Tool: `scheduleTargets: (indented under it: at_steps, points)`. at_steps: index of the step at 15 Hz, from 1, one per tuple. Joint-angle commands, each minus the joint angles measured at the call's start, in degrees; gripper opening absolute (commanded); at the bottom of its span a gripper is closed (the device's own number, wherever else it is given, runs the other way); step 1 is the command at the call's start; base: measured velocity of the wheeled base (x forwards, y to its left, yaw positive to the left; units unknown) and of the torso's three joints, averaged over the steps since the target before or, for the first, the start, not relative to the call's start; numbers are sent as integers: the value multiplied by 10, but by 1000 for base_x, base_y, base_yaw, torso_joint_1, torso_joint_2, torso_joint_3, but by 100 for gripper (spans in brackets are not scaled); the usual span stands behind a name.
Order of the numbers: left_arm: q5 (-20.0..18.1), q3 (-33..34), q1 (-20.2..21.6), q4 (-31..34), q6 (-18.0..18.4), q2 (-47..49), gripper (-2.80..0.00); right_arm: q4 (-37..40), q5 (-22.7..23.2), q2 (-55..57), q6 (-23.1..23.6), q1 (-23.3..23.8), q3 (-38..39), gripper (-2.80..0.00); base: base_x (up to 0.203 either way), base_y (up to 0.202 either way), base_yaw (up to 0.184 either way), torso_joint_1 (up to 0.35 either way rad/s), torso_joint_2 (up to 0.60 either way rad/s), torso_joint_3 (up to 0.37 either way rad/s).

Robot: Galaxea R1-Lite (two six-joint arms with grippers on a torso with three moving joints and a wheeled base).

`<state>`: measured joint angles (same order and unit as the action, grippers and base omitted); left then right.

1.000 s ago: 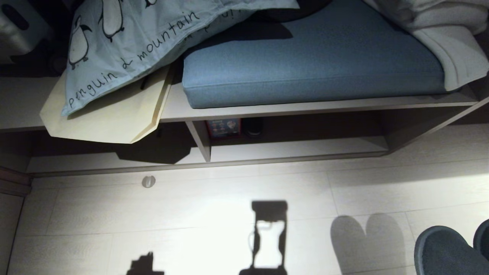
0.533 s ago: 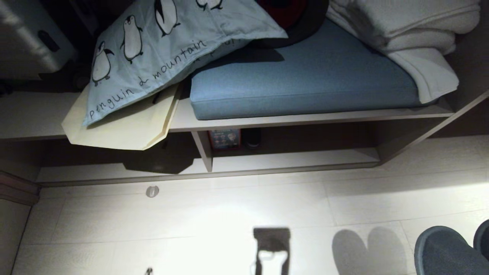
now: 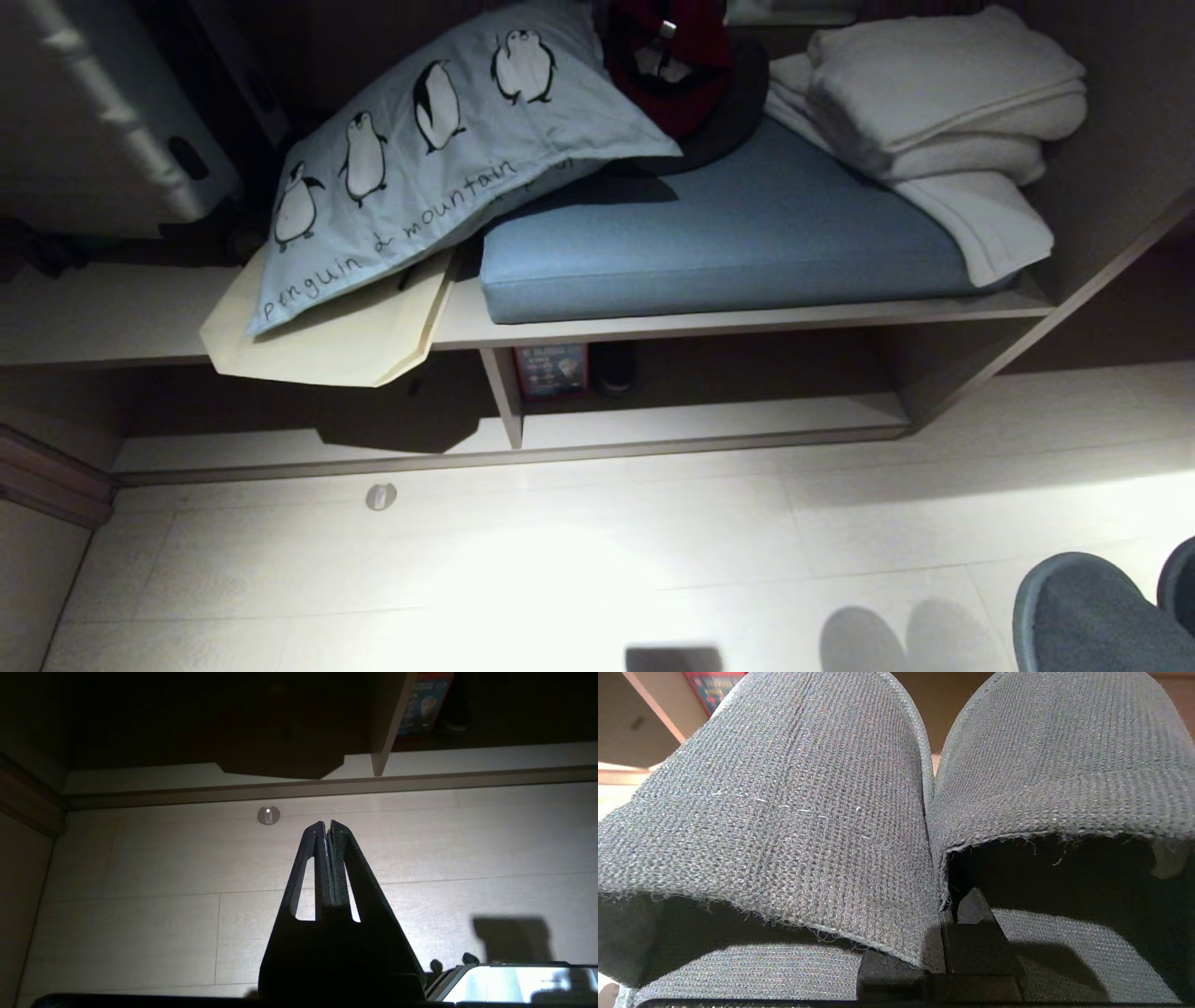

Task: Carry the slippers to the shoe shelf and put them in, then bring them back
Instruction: Place the slippers on the floor

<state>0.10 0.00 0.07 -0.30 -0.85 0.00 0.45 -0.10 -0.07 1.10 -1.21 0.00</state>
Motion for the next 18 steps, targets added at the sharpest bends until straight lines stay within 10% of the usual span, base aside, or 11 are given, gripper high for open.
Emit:
scheduleTargets:
  at_steps: [1,18]
  points:
    - [0,0,0,0,0,1,-280,0,0,0,0,0,1,-280,0,0,0,-1,4,203]
    - [1,0,0,0,0,1,-280,0,0,0,0,0,1,-280,0,0,0,1,2,204]
